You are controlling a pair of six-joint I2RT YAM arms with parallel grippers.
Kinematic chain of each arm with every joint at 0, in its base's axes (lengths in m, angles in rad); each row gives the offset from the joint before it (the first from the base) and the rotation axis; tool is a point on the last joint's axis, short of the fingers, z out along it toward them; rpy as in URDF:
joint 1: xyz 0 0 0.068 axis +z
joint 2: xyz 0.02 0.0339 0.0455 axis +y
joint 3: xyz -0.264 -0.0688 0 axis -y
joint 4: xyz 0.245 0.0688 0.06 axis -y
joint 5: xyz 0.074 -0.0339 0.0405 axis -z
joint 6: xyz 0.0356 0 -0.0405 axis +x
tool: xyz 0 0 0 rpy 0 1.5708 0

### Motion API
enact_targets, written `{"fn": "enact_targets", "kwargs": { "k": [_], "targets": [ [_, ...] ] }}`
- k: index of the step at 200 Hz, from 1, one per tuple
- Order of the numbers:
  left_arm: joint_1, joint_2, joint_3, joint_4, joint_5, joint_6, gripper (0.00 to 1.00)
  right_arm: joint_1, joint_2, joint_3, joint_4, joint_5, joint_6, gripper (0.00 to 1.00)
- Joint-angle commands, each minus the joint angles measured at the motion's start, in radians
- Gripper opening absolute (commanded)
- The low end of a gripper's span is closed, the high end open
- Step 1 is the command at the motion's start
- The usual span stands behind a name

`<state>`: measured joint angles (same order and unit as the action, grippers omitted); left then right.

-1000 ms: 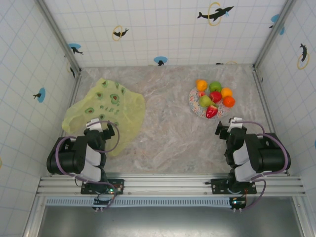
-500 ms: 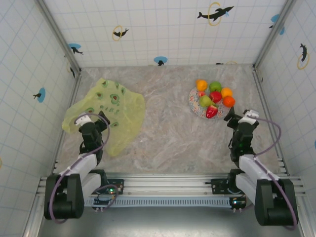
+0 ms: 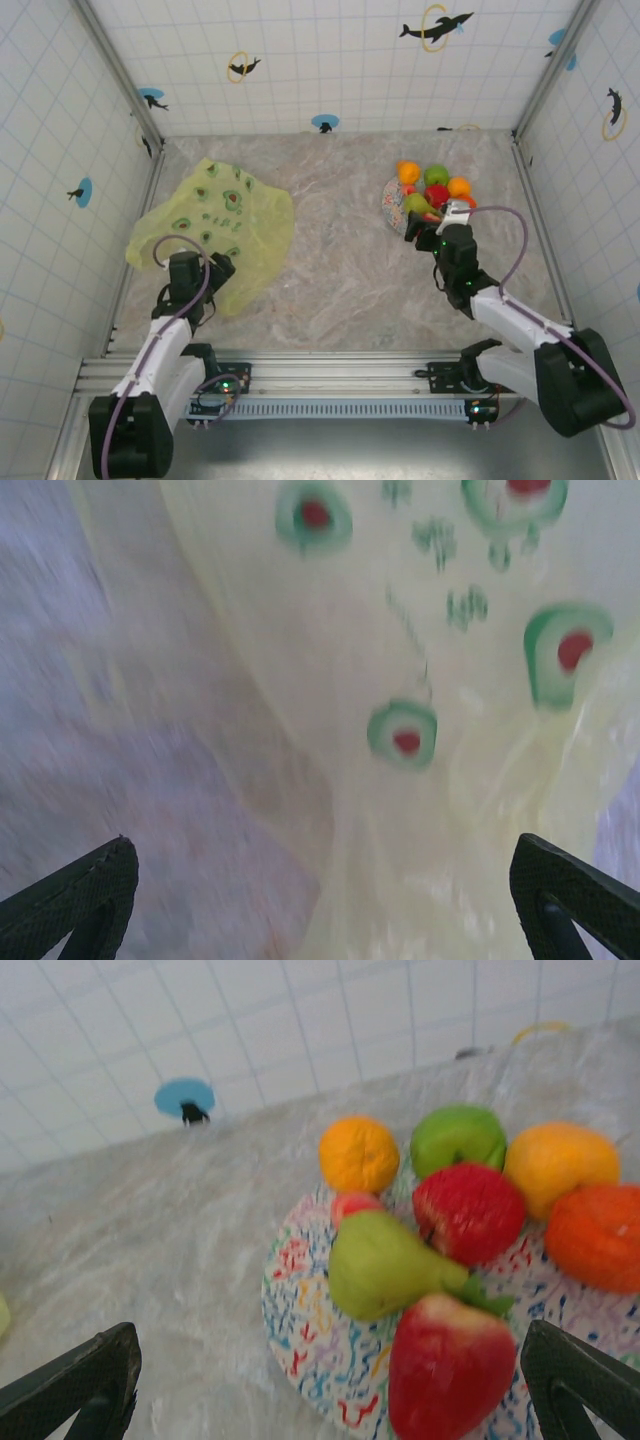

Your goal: Place the fruits into the plastic bag

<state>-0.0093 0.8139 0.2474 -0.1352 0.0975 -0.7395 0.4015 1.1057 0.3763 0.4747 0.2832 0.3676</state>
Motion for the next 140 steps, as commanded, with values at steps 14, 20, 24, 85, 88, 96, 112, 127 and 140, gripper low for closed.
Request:
{"fn": "enact_targets", "kwargs": {
  "k": [14, 20, 24, 85, 88, 96, 112, 127, 140],
  "targets": [
    [-0.160, 0.053, -0.020, 0.105, 0.172, -0.077, 0.96, 0.032, 0.083, 0.082, -0.003, -0.016, 0.039, 1.00],
    [-0.201, 0.074, -0.013, 0.148, 0.163, -0.085, 0.95, 0.036, 0.094, 0.088, -0.005, -0.022, 0.040, 1.00],
    [-0.233, 0.099, -0.006, 0.179, 0.159, -0.091, 0.95, 0.038, 0.100, 0.092, -0.009, -0.028, 0.042, 1.00],
    [-0.526, 0.444, 0.293, 0.234, 0.137, 0.013, 0.92, 0.155, 0.134, 0.119, -0.039, -0.202, -0.019, 0.96],
    [-0.526, 0.444, 0.296, 0.231, 0.135, 0.016, 0.92, 0.169, 0.136, 0.119, -0.037, -0.213, -0.029, 0.96],
    [-0.525, 0.441, 0.303, 0.207, 0.116, 0.032, 0.92, 0.213, 0.148, 0.122, -0.030, -0.238, -0.057, 0.95],
    [-0.525, 0.418, 0.324, 0.135, 0.065, 0.077, 0.94, 0.302, 0.182, 0.126, -0.003, -0.261, -0.102, 0.94],
    [-0.524, 0.376, 0.338, 0.077, 0.020, 0.115, 0.95, 0.384, 0.233, 0.138, 0.038, -0.285, -0.126, 0.93],
    [-0.521, 0.339, 0.352, 0.033, -0.020, 0.144, 0.97, 0.453, 0.285, 0.156, 0.076, -0.287, -0.143, 0.92]
  ]
}}
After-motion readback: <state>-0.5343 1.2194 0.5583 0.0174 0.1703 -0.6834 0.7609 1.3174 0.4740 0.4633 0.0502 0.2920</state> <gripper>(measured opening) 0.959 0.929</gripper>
